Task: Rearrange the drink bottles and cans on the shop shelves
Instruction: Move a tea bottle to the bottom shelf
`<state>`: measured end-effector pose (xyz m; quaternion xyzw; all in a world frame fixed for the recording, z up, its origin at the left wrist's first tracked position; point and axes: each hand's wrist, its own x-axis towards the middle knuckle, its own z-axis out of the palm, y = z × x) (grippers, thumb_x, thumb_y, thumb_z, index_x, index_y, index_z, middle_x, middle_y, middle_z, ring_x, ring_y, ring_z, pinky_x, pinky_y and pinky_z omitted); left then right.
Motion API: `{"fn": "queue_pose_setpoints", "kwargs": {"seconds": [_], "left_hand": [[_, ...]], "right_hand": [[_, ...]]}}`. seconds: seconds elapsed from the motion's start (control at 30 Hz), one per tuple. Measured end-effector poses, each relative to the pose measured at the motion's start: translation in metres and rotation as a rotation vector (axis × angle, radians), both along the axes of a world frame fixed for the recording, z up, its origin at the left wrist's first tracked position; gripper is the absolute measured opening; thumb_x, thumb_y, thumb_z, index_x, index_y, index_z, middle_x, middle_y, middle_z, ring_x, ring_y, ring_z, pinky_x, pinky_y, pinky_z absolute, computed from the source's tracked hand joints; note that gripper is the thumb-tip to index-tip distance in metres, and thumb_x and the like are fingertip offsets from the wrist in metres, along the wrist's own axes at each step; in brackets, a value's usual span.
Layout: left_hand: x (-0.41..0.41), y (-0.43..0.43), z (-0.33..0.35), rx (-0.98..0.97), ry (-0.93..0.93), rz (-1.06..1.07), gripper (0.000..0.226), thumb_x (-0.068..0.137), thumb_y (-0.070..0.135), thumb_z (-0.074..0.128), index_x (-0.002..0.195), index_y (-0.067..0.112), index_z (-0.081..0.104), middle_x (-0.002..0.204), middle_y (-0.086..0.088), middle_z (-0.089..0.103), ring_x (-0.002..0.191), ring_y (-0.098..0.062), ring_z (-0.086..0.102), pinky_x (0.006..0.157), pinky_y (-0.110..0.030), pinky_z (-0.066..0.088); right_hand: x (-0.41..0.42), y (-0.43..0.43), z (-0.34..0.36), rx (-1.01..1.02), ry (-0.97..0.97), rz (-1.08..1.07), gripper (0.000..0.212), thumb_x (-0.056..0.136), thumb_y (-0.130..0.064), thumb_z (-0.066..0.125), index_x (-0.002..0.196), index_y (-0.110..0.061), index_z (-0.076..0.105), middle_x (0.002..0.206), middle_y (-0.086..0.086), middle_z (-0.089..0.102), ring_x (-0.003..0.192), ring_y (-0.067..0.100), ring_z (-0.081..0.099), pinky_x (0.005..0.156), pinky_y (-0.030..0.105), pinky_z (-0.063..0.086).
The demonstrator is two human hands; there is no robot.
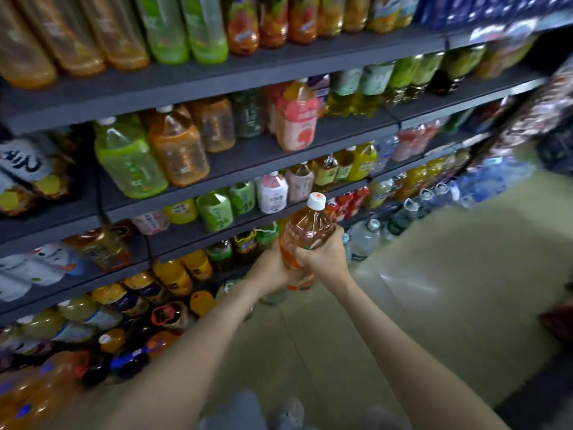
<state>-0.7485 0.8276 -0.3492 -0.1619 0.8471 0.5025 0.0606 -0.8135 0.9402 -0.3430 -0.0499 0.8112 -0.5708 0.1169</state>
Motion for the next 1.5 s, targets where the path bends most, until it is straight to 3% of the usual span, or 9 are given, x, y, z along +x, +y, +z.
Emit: {"fn": "queue_pose_setpoints", "kwargs": {"seconds": [0.1,0.17,0.37,0.57,0.7,0.93,1.17,1.33,1.5], "left_hand": [[-0.044,0.039,0.011,0.024,0.006,-0.105,0.073,0.063,0.049,0.084,0.123,0.042,0.042,0.125,0.018,0.056,0.111,-0.001,0.054,0.094,-0.021,0.044],[-0.077,0.059,0.013,0.017,-0.027,-0.135,0.083,0.059,0.057,0.082,0.129,0.039,0.042,0.125,0.018,0.057,0.112,-0.002,0.056,0.098,-0.032,0.047],[-0.191,0.120,0.005,-0.061,-0.107,-0.202,0.085,0.065,0.058,0.077,0.135,0.029,0.040,0.126,0.009,0.057,0.113,-0.012,0.055,0.098,-0.035,0.046],[-0.326,0.194,-0.001,-0.139,-0.123,-0.287,0.052,0.084,0.041,0.066,0.127,0.020,0.048,0.119,0.006,0.058,0.114,-0.018,0.055,0.093,-0.030,0.043],[-0.410,0.241,0.004,-0.197,-0.139,-0.319,0.037,0.090,0.032,0.060,0.122,0.015,0.051,0.124,-0.006,0.061,0.114,-0.025,0.057,0.093,-0.038,0.048],[-0.538,0.319,-0.011,-0.360,-0.146,-0.174,0.052,0.093,0.025,0.053,0.141,0.013,0.035,0.133,-0.013,0.050,0.117,-0.031,0.052,0.094,-0.041,0.044],[-0.634,0.397,-0.035,-0.328,-0.198,0.146,0.055,0.093,0.019,0.052,0.144,0.020,0.032,0.140,-0.010,0.044,0.126,-0.030,0.045,0.100,-0.039,0.041],[-0.687,0.435,-0.048,-0.306,-0.237,0.293,0.048,0.095,0.021,0.050,0.141,0.017,0.038,0.137,-0.012,0.047,0.122,-0.031,0.049,0.093,-0.036,0.042],[-0.740,0.438,-0.068,-0.275,-0.166,0.404,0.044,0.094,0.018,0.051,0.136,0.011,0.041,0.130,-0.015,0.051,0.117,-0.033,0.051,0.088,-0.035,0.042]], "right_hand": [[-0.041,0.046,0.009,-0.008,-0.003,-0.045,0.085,0.055,-0.020,0.090,0.120,-0.010,0.035,0.114,0.005,0.056,0.104,0.014,0.057,0.083,0.021,0.043],[-0.069,0.073,0.014,-0.009,-0.012,-0.089,0.085,0.057,-0.019,0.089,0.122,-0.010,0.035,0.114,0.003,0.054,0.104,0.014,0.056,0.083,0.022,0.043],[-0.172,0.144,0.009,-0.034,-0.031,-0.185,0.084,0.060,-0.017,0.087,0.124,-0.010,0.033,0.107,-0.002,0.051,0.095,0.008,0.053,0.069,0.009,0.038],[-0.297,0.219,0.008,0.024,-0.001,-0.281,0.061,0.062,-0.009,0.084,0.103,-0.015,0.039,0.096,-0.005,0.054,0.087,0.008,0.058,0.071,0.009,0.044],[-0.375,0.271,0.016,0.035,-0.010,-0.355,0.075,0.060,-0.015,0.085,0.116,-0.008,0.037,0.110,0.005,0.053,0.100,0.018,0.057,0.086,0.031,0.050],[-0.509,0.365,-0.001,-0.022,-0.032,-0.392,0.076,0.059,-0.017,0.087,0.115,-0.011,0.036,0.104,0.000,0.055,0.095,0.013,0.059,0.088,0.035,0.052],[-0.648,0.439,-0.017,-0.016,-0.071,-0.141,0.064,0.063,-0.010,0.087,0.102,-0.014,0.037,0.092,-0.008,0.054,0.081,-0.001,0.057,0.069,0.016,0.051],[-0.740,0.460,-0.040,-0.022,-0.167,-0.048,0.077,0.061,-0.018,0.088,0.113,-0.012,0.031,0.106,0.004,0.054,0.097,0.016,0.059,0.088,0.040,0.054],[-0.814,0.453,-0.073,-0.122,-0.280,-0.052,0.083,0.059,-0.022,0.089,0.116,-0.014,0.028,0.113,0.007,0.057,0.106,0.020,0.061,0.090,0.042,0.054]]}}
